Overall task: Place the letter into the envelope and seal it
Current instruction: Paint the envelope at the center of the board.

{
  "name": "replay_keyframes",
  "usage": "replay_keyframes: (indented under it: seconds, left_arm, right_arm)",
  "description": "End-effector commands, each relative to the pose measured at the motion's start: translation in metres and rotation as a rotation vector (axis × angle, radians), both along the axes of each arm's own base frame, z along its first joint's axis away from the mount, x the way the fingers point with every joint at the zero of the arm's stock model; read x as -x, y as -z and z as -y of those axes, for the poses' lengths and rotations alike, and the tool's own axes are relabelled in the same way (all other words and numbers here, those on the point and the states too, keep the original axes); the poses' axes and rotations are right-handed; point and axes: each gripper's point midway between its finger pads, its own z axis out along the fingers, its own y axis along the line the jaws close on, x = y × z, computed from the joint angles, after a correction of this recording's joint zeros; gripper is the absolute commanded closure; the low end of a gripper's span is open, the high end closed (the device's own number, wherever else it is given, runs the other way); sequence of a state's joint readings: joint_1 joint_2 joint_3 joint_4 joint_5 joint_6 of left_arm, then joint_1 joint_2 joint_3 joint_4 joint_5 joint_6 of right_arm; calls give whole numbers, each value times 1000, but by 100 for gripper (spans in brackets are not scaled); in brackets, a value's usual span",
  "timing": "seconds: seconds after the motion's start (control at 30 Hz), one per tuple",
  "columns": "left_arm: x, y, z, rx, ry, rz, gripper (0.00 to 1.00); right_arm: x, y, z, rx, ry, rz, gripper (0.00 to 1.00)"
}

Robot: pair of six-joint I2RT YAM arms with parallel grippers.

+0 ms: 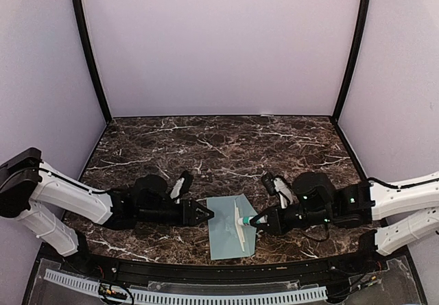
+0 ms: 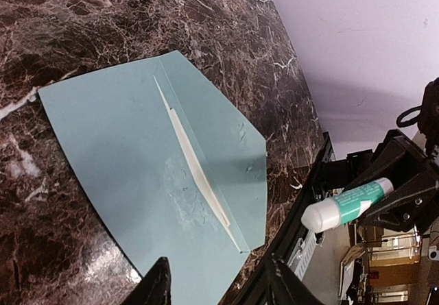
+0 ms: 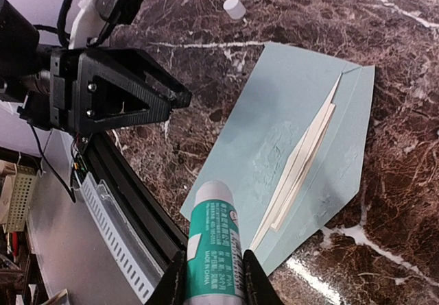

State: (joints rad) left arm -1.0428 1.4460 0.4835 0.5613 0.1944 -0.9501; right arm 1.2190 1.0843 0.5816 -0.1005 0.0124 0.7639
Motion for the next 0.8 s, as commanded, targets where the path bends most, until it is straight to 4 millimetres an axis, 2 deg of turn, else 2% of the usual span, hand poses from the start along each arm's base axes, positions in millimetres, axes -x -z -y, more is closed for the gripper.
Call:
replay_keyframes:
  seconds: [0.0,0.3,0.77]
  left_arm:
    - [0,-2,17,82,23,-19,56]
    - [-9,13,37,36,59,6,64]
    - [-17,38,47,-24,76,24,71]
  right_arm:
    - [10,-1,-20,-22,-45,-31,96]
    - [9,18,-31,28,-56,-55,96]
    - [-4,40,-41,143,-13,-57,96]
